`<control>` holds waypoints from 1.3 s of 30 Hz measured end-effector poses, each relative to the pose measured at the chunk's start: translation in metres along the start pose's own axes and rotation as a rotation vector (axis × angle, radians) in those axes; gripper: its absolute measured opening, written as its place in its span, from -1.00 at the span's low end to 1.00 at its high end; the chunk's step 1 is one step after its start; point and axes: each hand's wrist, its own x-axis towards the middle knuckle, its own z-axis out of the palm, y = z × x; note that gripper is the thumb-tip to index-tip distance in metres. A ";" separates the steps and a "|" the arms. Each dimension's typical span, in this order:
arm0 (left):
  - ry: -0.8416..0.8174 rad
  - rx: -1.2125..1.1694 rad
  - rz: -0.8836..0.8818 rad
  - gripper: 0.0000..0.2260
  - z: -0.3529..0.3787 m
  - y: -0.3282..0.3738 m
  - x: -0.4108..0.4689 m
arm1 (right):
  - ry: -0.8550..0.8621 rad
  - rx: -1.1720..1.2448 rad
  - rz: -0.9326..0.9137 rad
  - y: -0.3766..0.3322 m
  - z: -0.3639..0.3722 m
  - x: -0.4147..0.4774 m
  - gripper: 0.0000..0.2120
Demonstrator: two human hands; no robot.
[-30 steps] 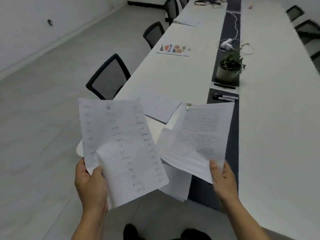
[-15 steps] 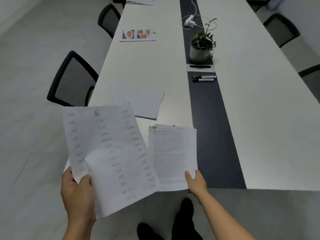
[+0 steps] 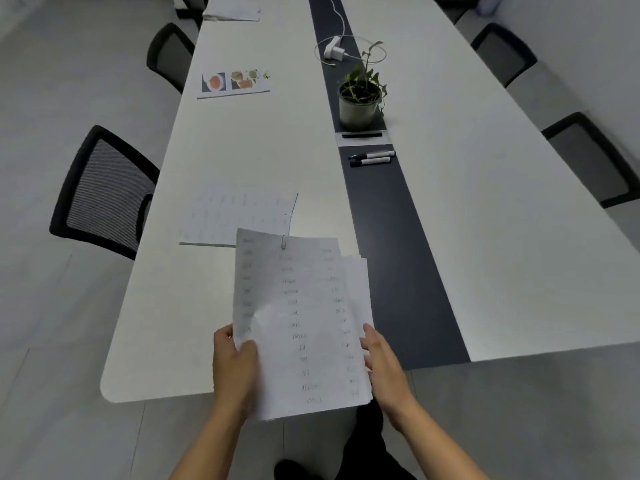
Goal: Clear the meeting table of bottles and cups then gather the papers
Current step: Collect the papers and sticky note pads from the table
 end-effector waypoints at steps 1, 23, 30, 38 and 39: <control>-0.045 0.031 -0.012 -0.75 0.011 -0.008 0.004 | -0.008 -0.036 -0.021 0.002 -0.004 -0.002 -0.83; -0.297 0.519 -0.066 -0.31 0.084 -0.054 0.080 | -0.063 -0.492 0.048 0.042 -0.053 0.095 -0.33; -0.298 0.284 -0.114 -0.26 0.099 -0.055 0.072 | -0.281 -0.428 -0.052 0.034 -0.065 0.098 -0.47; 0.077 0.051 0.117 -0.44 0.025 -0.020 -0.027 | -0.142 -0.440 -0.307 -0.003 -0.077 0.040 -0.30; 0.115 0.027 0.113 -0.41 0.010 -0.024 -0.045 | -0.140 -0.423 -0.325 -0.006 -0.074 0.032 -0.30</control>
